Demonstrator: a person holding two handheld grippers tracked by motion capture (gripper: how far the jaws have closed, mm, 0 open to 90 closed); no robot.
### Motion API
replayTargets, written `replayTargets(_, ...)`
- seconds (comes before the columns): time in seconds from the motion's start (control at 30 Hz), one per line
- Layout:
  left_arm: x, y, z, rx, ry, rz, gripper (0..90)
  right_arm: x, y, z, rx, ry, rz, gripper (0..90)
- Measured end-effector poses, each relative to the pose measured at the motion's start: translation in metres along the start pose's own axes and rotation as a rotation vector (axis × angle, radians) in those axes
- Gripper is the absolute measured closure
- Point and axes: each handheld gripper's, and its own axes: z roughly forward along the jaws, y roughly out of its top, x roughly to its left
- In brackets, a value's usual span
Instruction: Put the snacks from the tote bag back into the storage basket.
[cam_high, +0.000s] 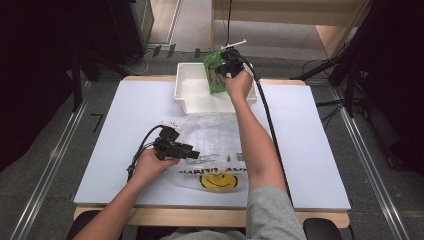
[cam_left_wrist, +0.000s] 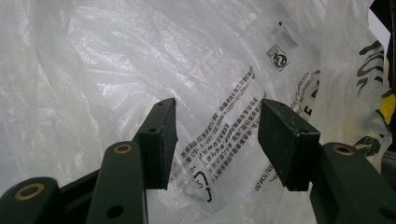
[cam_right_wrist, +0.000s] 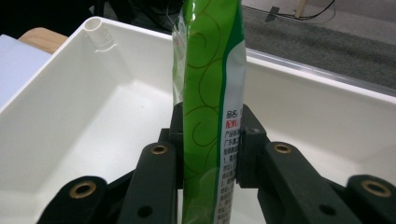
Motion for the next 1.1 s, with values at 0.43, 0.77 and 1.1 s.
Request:
replayTargets(0.43, 0.001, 0.0, 0.001, 0.002, -0.006, -0.003, 48.8, -0.003, 0.001, 0.009, -0.047, -0.012, 0.016, 74.8)
replayTargets(0.77, 0.0, 0.0, 0.002, 0.007, -0.002, -0.002, 48.8, -0.004, -0.01, 0.008, -0.039, 0.011, -0.01, 71.6)
replayTargets(1.1, -0.001, 0.0, 0.003, 0.009, -0.005, 0.002, 48.9, -0.002, -0.018, 0.016, -0.016, 0.018, -0.017, 70.5)
